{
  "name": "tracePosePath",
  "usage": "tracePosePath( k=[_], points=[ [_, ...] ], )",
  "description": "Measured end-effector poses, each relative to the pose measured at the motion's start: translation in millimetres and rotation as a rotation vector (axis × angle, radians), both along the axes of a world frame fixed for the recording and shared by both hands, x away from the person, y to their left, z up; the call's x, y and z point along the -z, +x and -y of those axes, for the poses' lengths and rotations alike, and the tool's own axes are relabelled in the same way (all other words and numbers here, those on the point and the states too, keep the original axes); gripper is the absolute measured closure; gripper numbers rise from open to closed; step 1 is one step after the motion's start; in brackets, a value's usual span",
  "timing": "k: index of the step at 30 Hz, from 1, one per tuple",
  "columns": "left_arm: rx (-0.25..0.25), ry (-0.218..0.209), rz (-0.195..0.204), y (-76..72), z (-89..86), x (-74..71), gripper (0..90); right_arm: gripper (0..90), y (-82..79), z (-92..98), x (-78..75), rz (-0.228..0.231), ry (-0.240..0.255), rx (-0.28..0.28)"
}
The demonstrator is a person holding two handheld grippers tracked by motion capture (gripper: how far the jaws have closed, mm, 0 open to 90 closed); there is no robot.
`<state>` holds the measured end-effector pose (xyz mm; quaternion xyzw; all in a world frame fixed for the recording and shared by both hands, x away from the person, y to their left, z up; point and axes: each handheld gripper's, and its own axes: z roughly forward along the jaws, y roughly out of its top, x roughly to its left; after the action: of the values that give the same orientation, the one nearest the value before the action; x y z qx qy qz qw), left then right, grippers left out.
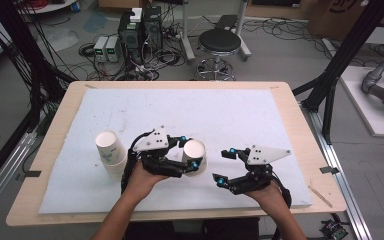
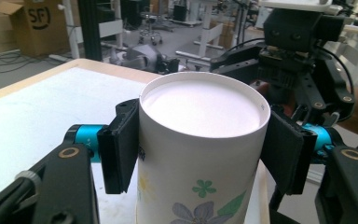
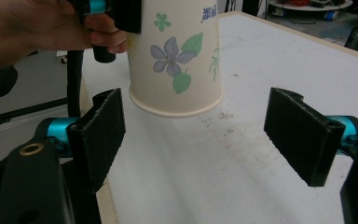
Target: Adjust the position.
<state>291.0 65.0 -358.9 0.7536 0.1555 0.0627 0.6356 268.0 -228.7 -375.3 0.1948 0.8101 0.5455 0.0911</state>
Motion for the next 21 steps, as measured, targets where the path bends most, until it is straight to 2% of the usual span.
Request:
tracePosePath(
  k=[9, 14, 21],
  points=[
    [0.058, -0.021, -0.024, -3.4, 18.7, 5.4, 35.0, 20.9, -1.4, -1.8, 8.1, -0.008, 0.023, -0.022],
    [0.083, -0.019, -0.025, -3.6, 24.0, 7.2, 35.1, 20.9, -1.6, -2.4, 9.5, -0.013, 0.032, -0.033],
    [0.109, -0.054, -0.04, -3.5, 29.1, 8.6, 35.2, 20.9, -1.1, -4.8, 12.1, -0.029, 0.054, -0.056]
  ],
)
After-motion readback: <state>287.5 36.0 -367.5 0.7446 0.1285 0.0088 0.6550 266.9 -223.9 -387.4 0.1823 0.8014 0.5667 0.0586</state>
